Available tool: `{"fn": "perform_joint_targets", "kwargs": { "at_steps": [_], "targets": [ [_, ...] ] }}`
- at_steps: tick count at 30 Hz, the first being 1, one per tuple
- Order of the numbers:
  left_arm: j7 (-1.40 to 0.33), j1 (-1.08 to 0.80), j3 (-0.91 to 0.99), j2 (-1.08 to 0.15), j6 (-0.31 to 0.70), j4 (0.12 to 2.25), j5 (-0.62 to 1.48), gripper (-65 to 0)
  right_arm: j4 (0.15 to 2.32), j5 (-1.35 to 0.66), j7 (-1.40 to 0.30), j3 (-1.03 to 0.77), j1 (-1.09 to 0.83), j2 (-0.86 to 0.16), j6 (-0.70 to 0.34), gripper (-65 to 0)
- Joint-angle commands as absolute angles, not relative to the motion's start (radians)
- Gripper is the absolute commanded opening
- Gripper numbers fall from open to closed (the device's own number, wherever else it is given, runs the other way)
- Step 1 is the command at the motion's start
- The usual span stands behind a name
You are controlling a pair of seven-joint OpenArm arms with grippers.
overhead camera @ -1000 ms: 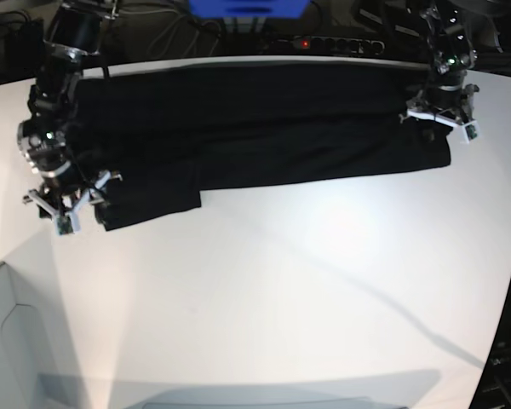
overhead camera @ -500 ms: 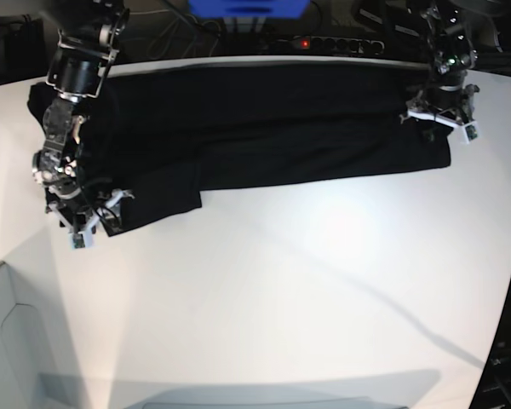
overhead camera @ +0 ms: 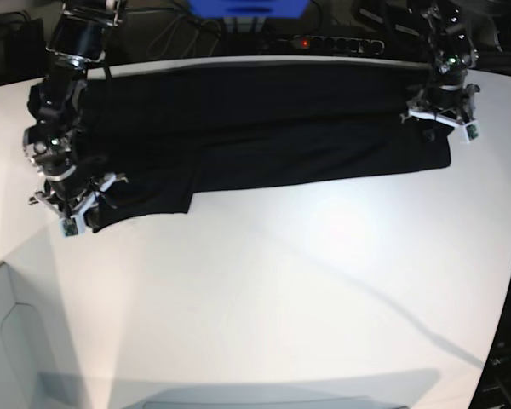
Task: Fold the T-shirt properly
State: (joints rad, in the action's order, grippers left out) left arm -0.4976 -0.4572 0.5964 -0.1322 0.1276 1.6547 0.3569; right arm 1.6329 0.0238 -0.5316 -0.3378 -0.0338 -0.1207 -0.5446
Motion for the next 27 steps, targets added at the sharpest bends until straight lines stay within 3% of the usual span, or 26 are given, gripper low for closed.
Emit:
{"fn": "perform_joint_targets", "kwargs": {
  "at_steps": [1,8,17,27],
  "targets": [
    [-0.475,-0.458,0.602,-0.142,0.128,1.669,0.364,-35.2,1.707,0.002,-0.499,-0.337,-0.044,-0.119,-0.547,-65.0],
    [-0.47,-0.456,0.602,-0.162,0.128,1.669,0.369,-35.1,2.028,0.002,-0.499,-0.358,-0.252,-0.073,-0.545,-65.0],
    [-0.476,-0.427,0.599,-0.196,0.128,1.67,0.369,-35.1,2.041,0.002,-0.489,-0.506,-0.387,-0.001,-0.547,-65.0],
    [-0.476,-0.424,0.601,-0.199,0.134,1.673,0.369,-35.1,2.04,0.002,-0.46,-0.59,-0.507,0.002,-0.547,-65.0]
  ]
}}
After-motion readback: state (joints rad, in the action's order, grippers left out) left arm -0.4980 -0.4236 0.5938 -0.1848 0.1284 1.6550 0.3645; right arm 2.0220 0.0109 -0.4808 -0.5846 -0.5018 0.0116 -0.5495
